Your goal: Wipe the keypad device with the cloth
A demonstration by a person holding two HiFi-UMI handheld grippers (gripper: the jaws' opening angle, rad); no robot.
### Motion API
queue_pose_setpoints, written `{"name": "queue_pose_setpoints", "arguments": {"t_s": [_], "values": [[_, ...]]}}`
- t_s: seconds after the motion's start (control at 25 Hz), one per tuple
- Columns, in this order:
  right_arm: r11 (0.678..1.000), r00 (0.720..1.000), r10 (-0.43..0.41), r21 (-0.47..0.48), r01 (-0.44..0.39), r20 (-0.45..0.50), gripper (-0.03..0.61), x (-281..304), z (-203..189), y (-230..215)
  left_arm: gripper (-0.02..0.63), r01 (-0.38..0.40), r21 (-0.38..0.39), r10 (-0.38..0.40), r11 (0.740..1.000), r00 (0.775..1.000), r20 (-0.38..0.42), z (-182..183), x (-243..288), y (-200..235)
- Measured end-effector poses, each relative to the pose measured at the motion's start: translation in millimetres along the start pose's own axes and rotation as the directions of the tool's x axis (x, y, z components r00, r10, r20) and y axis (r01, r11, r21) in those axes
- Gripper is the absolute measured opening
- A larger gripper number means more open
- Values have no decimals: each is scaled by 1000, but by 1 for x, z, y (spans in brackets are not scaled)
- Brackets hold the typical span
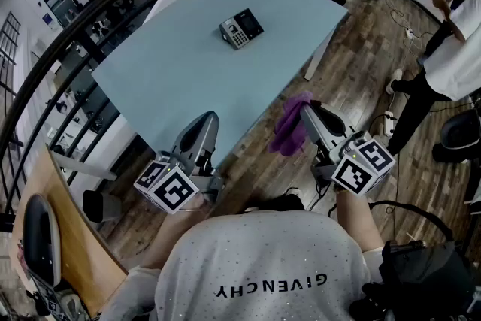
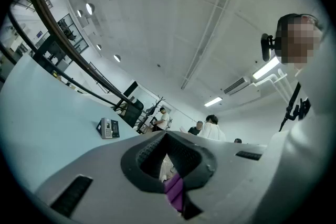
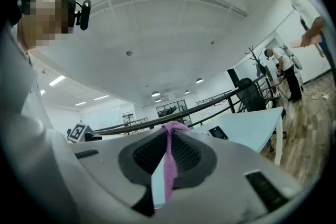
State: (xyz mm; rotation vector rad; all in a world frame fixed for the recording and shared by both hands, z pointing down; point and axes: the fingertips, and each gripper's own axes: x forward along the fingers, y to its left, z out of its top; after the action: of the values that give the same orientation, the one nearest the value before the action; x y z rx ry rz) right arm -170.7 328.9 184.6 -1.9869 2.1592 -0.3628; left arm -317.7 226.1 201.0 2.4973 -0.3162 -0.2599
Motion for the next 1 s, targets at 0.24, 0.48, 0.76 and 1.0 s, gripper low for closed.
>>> {"name": "queue_pose_setpoints", "arguments": {"t_s": [0.24, 0.48, 0.76, 1.0], "values": [[1000, 1000, 2, 4, -2, -16, 26, 7, -7, -17, 0, -21, -16, 21, 1000, 1000, -1, -8, 11, 13], [1000, 999, 16, -18, -16, -30, 26, 24, -7, -44, 0, -79, 2, 79, 997, 997, -2, -6, 39, 32], [981, 980, 195, -8, -195, -40, 26, 67, 22, -94, 0, -117, 8, 116, 993, 988, 98, 17, 112, 43], [952, 950, 289, -64, -298, -116, 26, 120, 46, -143, 0, -168, 5, 166, 986, 976, 144, 28, 176, 62]]}}
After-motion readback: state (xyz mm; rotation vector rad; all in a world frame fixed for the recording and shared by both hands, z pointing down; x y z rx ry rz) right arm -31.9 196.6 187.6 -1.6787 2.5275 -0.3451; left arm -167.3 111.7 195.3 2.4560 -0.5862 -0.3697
